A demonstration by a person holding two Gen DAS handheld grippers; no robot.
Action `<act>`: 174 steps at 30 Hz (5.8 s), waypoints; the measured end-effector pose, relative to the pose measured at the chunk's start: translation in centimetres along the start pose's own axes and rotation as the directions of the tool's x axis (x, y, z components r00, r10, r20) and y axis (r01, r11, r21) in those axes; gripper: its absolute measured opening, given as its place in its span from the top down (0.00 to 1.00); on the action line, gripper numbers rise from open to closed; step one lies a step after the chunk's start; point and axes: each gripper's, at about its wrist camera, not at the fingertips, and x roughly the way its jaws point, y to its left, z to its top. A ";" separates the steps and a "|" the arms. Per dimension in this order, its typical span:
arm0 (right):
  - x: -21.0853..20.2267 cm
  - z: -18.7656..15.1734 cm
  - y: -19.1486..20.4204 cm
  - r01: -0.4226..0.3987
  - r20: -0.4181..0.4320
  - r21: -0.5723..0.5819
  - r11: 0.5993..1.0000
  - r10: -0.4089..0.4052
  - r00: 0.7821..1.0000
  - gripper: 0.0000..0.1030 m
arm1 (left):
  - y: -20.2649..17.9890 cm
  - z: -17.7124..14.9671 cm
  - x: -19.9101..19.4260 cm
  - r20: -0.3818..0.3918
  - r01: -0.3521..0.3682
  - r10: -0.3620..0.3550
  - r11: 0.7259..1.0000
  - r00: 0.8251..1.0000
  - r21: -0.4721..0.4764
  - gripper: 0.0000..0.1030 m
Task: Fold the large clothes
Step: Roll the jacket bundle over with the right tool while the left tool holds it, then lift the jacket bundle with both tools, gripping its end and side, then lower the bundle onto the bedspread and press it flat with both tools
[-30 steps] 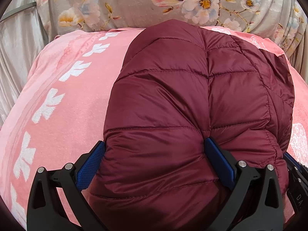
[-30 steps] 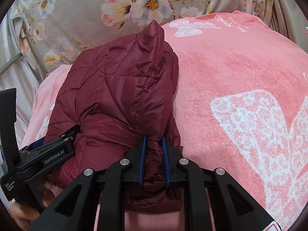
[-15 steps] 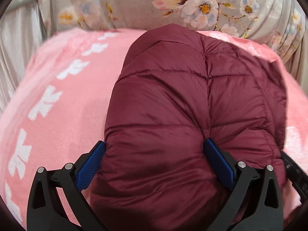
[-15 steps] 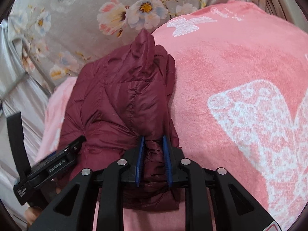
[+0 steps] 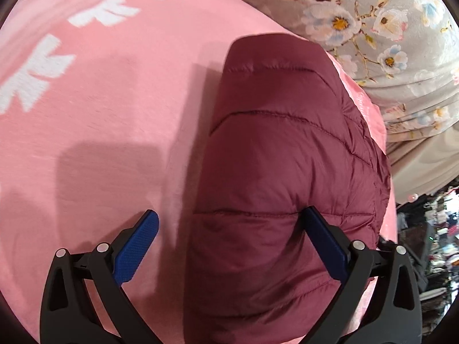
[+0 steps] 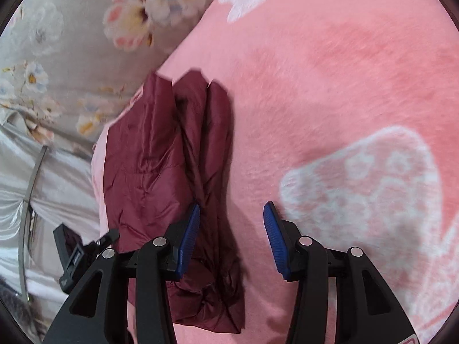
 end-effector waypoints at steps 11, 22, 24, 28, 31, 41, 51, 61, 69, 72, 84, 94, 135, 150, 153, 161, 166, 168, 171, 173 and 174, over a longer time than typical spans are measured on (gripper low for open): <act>4.3 0.9 2.9 -0.118 -0.083 -0.060 0.991 0.113 0.990 0.39 | -4.3 1.0 2.6 -0.016 -0.009 0.011 0.994 1.000 0.108 0.04; 3.3 -0.4 5.6 -0.057 0.071 -0.167 0.984 0.069 0.995 0.86 | -7.6 -0.2 0.1 0.112 -0.134 0.108 0.957 0.988 0.256 0.41; 2.5 -0.8 6.9 -0.019 0.113 -0.208 0.978 0.043 0.993 0.87 | -8.9 -0.4 -1.0 0.145 -0.156 0.117 0.942 0.982 0.298 0.51; 0.1 -1.7 9.0 0.040 0.207 -0.276 0.960 0.019 0.978 0.88 | -10.2 -0.8 -3.2 0.175 -0.143 0.087 0.931 0.981 0.335 0.59; -2.4 -2.4 10.6 0.072 0.281 -0.318 0.945 0.021 0.959 0.88 | -11.3 -1.2 -5.4 0.220 -0.135 0.056 0.923 0.974 0.361 0.59; -9.6 -4.6 14.9 0.145 0.448 -0.403 0.903 0.057 0.892 0.88 | -16.6 -2.4 -12.5 0.386 -0.173 -0.017 0.874 0.922 0.453 0.59; -12.4 -5.2 20.4 0.199 0.524 -0.478 0.855 0.096 0.846 0.88 | -17.3 -1.4 -17.1 0.495 -0.222 -0.047 0.854 0.868 0.471 0.59; -9.1 -3.9 25.1 0.208 0.515 -0.531 0.821 0.118 0.849 0.88 | -14.8 2.1 -18.4 0.553 -0.279 -0.016 0.852 0.833 0.443 0.59; -3.5 -2.0 28.0 0.198 0.477 -0.577 0.792 0.131 0.869 0.88 | -10.7 6.6 -17.0 0.574 -0.304 0.013 0.858 0.819 0.414 0.59; -1.4 -1.2 28.8 0.193 0.464 -0.596 0.780 0.138 0.875 0.88 | -9.4 7.8 -16.1 0.587 -0.325 0.026 0.852 0.809 0.410 0.59; 7.0 1.1 29.7 0.191 0.416 -0.629 0.754 0.119 0.901 0.87 | -4.9 11.6 -11.2 0.585 -0.378 0.106 0.850 0.804 0.366 0.59; 12.3 2.5 28.3 0.197 0.391 -0.618 0.761 0.080 0.917 0.87 | -2.7 13.3 -6.7 0.549 -0.390 0.144 0.846 0.823 0.363 0.59; 13.0 1.4 21.6 0.308 0.403 -0.458 0.834 -0.114 0.908 0.89 | 2.8 11.9 -4.0 0.517 -0.479 0.325 0.855 0.792 0.196 0.12; 19.0 -2.0 21.2 0.391 0.325 -0.509 0.767 -0.250 0.912 0.96 | 2.0 9.3 1.0 0.420 -0.537 0.436 0.829 0.796 0.157 0.10; 19.2 -1.9 21.0 0.384 0.315 -0.507 0.772 -0.248 0.916 0.96 | 2.1 8.9 1.5 0.439 -0.558 0.448 0.815 0.779 0.157 0.09; 19.6 -2.1 21.0 0.389 0.314 -0.508 0.768 -0.256 0.914 0.96 | 2.2 8.6 2.1 0.449 -0.570 0.460 0.809 0.766 0.143 0.05; 19.6 -2.1 21.0 0.391 0.316 -0.508 0.767 -0.256 0.914 0.96 | 2.1 8.6 2.2 0.452 -0.581 0.470 0.801 0.758 0.141 0.05; 19.6 -2.1 21.0 0.391 0.316 -0.509 0.767 -0.256 0.913 0.96 | 2.1 8.6 2.2 0.452 -0.580 0.469 0.803 0.759 0.141 0.05; 19.7 -2.1 21.0 0.395 0.318 -0.510 0.764 -0.259 0.912 0.96 | 2.1 8.7 2.2 0.452 -0.583 0.471 0.800 0.757 0.141 0.05; 19.7 -2.1 21.0 0.397 0.320 -0.511 0.762 -0.260 0.911 0.96 | 2.0 8.7 2.2 0.452 -0.585 0.473 0.799 0.756 0.142 0.04; 19.7 -2.1 21.0 0.396 0.320 -0.511 0.763 -0.259 0.911 0.96 | 2.0 8.7 2.2 0.452 -0.585 0.473 0.799 0.756 0.142 0.04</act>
